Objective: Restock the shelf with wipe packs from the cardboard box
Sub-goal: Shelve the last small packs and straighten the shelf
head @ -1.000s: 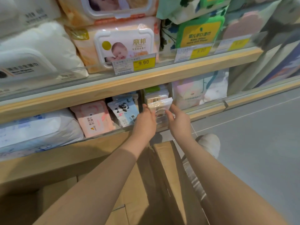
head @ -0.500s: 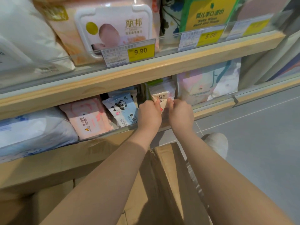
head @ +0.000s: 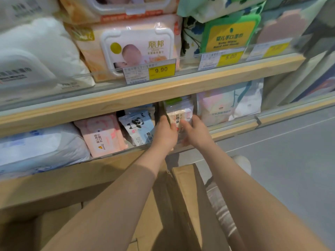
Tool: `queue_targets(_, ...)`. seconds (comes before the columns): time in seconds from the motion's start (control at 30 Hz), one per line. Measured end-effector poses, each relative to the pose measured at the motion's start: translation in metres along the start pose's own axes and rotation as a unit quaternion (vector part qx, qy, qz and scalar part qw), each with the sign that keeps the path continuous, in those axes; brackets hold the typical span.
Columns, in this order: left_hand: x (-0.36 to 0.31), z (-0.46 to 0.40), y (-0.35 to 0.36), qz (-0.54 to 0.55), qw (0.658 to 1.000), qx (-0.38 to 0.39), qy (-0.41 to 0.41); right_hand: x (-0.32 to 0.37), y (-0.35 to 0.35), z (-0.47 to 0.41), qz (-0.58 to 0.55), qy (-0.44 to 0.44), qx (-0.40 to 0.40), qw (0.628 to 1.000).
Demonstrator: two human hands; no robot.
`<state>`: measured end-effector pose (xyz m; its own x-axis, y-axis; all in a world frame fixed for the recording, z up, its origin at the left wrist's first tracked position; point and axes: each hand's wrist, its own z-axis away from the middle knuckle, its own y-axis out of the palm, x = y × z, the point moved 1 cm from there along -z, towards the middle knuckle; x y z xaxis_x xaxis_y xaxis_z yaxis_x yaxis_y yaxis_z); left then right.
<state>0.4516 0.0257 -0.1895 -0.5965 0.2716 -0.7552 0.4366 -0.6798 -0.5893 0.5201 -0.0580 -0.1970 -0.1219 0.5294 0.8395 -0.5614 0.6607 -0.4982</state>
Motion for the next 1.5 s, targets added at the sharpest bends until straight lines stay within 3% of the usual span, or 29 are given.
queue_targets(0.13,0.008,-0.006,0.009,-0.001,0.999,-0.034,0.001,-0.007,0.01,-0.005,-0.009,0.002,0.009,1.0)
queue_targets(0.33,0.012,-0.007,0.015,-0.024,0.997,-0.072,0.03,-0.018,0.019,-0.009,0.015,-0.025,-0.039,0.999)
queue_targets(0.57,0.012,-0.006,0.016,-0.037,0.996,-0.079,0.033,-0.023,0.02,-0.011,0.067,-0.003,-0.06,0.996)
queue_targets(0.73,0.01,0.02,0.0,-0.001,0.999,-0.04,0.011,-0.011,0.004,0.024,0.072,-0.082,-0.132,0.985)
queue_targets(0.8,0.022,0.039,-0.019,0.011,0.998,-0.062,0.03,-0.001,-0.003,0.039,0.068,-0.102,-0.16,0.98)
queue_targets(0.93,0.058,0.054,-0.057,-0.033,0.991,-0.129,0.001,0.019,0.012,0.046,0.076,-0.143,-0.049,0.986)
queue_targets(1.07,0.07,0.045,-0.061,-0.069,0.993,-0.099,-0.018,0.036,0.045,0.033,0.107,-0.131,0.027,0.985)
queue_targets(1.3,0.069,0.032,-0.059,-0.024,0.992,-0.104,0.06,0.038,0.07,0.012,0.077,-0.082,0.023,0.993)
queue_targets(1.5,0.068,0.025,-0.059,0.011,0.998,-0.049,0.023,0.031,0.077,0.011,0.071,-0.074,0.02,0.995)
